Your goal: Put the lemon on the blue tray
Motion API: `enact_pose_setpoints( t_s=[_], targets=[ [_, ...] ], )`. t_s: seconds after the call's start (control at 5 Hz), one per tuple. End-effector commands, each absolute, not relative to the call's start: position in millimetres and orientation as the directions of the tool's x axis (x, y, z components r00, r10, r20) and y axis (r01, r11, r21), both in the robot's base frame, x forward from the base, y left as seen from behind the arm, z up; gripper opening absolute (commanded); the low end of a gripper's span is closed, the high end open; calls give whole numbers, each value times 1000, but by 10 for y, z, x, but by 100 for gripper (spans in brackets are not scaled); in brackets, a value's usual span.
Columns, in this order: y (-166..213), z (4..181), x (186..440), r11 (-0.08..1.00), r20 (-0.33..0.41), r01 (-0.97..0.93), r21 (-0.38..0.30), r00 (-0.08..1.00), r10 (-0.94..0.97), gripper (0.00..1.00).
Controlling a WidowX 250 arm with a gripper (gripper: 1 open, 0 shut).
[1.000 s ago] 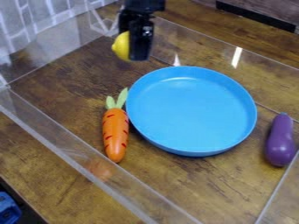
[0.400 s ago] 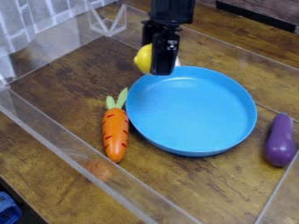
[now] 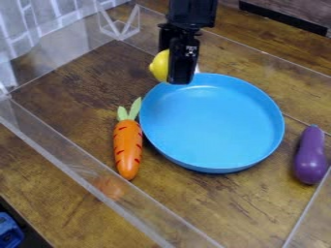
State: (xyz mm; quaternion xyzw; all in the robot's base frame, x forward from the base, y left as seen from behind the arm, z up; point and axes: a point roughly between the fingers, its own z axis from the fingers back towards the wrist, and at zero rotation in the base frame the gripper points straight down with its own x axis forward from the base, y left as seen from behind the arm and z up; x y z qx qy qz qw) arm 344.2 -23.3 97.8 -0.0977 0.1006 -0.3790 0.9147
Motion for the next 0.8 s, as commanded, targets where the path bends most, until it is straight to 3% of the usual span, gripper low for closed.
enact_pose_setpoints(
  t_s=[0.0, 0.6],
  targets=[
    [-231, 1265, 3441, 685, -50, 702, -195, 690, -722, 0],
    [-171, 1226, 3447, 676, -58, 709, -202, 680, -731, 0]
  ],
)
